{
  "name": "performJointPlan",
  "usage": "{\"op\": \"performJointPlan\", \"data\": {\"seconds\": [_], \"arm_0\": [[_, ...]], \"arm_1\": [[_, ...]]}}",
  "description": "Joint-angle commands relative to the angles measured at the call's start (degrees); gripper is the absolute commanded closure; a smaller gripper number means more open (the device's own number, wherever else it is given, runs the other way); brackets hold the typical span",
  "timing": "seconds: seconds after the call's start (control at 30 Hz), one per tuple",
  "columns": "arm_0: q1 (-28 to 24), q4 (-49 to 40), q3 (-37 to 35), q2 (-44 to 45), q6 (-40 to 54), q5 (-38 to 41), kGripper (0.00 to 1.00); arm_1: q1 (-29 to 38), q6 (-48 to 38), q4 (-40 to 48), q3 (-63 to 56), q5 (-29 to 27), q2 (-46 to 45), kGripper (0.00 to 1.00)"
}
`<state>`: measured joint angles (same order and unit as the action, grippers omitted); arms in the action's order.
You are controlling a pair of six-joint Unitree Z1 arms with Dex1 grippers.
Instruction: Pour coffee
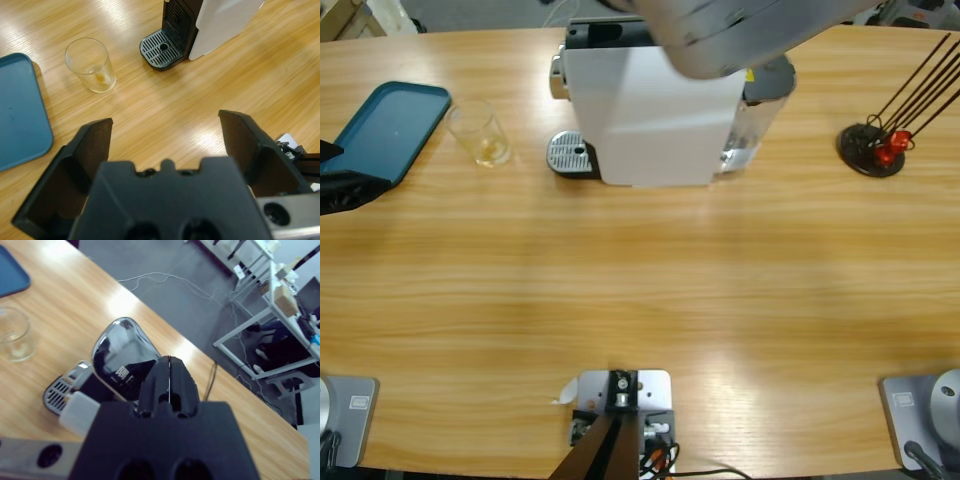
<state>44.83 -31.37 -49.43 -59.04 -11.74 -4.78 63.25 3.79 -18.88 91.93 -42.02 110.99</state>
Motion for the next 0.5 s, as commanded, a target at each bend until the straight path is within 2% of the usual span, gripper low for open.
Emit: {"op": "performJointPlan", "data": {"seconds": [0.03, 0.5], "arm_0": [[0.4, -0.2, 1.2, -0.7, 0.5, 0.9, 0.087], [0.5, -0.3, 1.1, -1.3, 0.5, 0.9, 0.087]], "arm_1": [[2.0, -1.8, 0.7, -3.3, 2.8, 8.1, 1.000], [2.0, -4.6, 5.1, -10.1, 4.5, 8.5, 1.000]]}}
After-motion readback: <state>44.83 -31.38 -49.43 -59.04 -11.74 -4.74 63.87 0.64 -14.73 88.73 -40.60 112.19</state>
